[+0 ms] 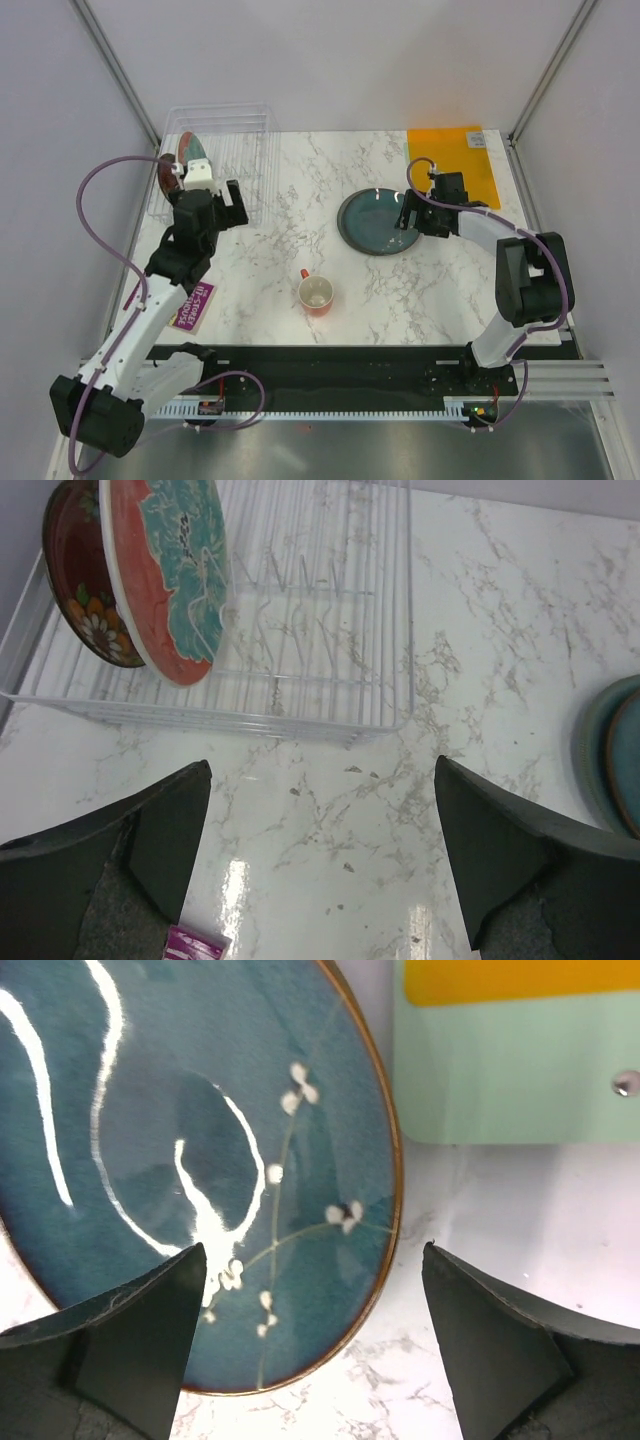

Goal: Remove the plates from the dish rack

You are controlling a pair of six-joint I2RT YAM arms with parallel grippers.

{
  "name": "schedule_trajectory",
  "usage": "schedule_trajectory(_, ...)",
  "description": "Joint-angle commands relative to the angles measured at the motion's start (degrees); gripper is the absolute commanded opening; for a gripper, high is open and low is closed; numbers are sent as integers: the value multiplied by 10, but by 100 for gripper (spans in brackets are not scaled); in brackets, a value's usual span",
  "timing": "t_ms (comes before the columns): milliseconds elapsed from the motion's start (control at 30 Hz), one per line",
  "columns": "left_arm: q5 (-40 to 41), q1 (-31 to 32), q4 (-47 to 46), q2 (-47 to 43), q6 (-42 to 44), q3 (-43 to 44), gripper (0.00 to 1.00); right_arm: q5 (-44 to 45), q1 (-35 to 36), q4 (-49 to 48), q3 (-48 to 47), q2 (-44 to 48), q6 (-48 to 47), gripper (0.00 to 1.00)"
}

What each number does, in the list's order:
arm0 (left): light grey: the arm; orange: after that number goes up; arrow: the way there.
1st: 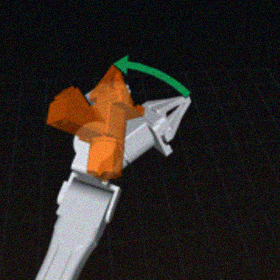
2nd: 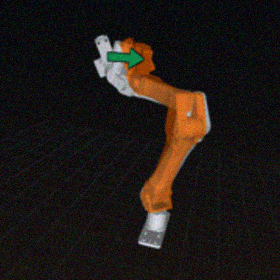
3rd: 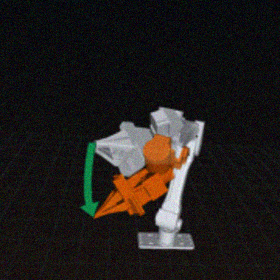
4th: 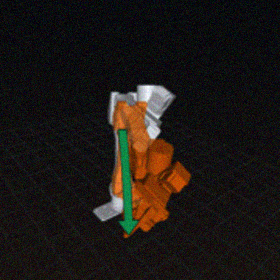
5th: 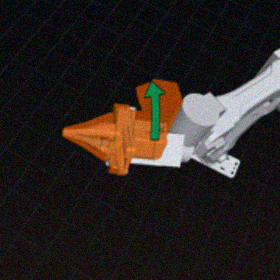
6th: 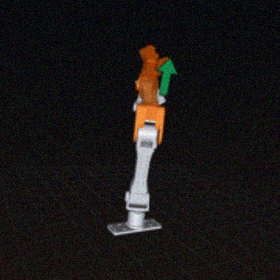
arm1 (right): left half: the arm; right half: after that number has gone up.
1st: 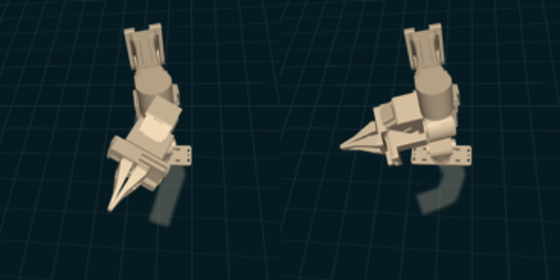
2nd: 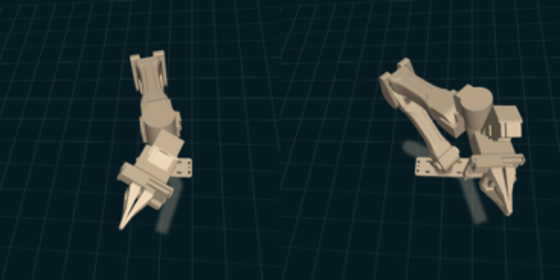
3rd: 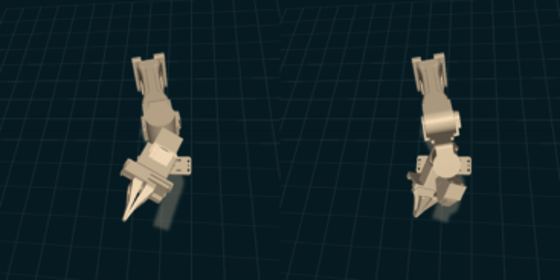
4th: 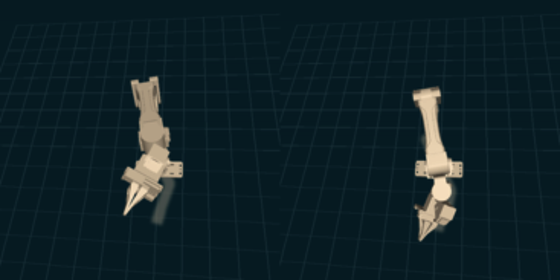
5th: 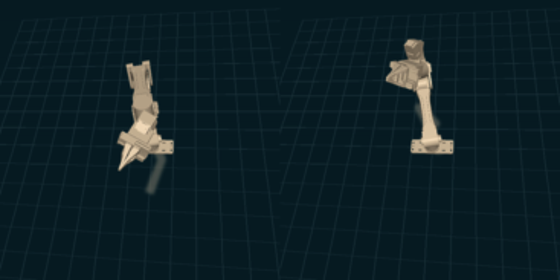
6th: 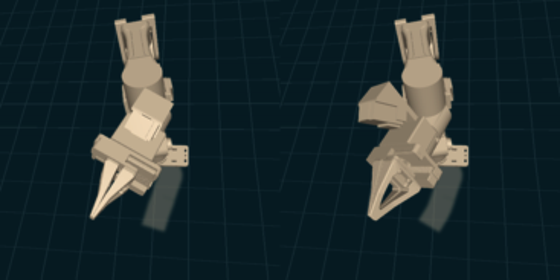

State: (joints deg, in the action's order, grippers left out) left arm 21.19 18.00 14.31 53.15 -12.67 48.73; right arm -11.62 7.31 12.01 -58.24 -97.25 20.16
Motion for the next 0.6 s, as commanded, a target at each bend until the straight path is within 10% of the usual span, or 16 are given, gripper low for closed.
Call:
schedule_trajectory(0, 58, -11, -33, 42, 74, 58, 100, 98, 16, 46, -21, 17, -31, 96)
schedule_trajectory(567, 123, -141, -140, 315, 143, 204, 98, 117, 17, 32, 50, 203, -31, 98)
